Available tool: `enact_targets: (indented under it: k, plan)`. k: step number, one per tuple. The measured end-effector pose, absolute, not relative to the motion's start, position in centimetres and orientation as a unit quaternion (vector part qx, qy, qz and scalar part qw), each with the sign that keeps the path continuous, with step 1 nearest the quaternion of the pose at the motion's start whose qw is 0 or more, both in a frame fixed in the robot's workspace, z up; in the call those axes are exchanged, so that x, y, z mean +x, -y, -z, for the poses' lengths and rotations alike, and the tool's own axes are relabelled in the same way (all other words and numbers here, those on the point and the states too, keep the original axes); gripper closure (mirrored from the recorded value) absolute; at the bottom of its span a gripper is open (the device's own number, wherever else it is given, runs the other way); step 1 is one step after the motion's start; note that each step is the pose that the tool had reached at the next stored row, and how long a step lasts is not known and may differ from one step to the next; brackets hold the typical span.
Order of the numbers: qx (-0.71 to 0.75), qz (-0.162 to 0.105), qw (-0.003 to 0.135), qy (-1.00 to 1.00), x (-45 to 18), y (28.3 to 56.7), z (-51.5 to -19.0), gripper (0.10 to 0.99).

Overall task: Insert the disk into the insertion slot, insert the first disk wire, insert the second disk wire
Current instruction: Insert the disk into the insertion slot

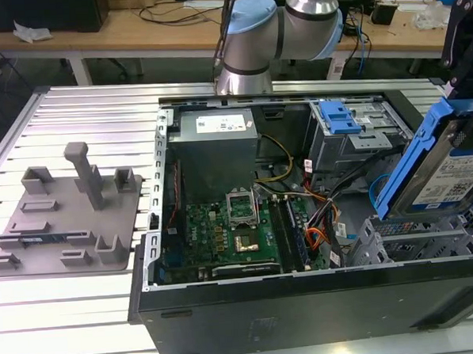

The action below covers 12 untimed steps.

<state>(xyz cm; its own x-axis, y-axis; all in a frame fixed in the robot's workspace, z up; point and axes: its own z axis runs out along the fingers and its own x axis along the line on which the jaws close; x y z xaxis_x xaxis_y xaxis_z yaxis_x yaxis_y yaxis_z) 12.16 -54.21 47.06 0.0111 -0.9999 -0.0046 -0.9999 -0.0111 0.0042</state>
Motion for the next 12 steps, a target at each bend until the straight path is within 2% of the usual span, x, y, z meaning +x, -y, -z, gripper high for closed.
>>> enact_targets:
  k: [12]
  plan:
    - [-0.712, -0.004, 0.000, -0.702, 12.20, 54.36, -46.71, 0.718]
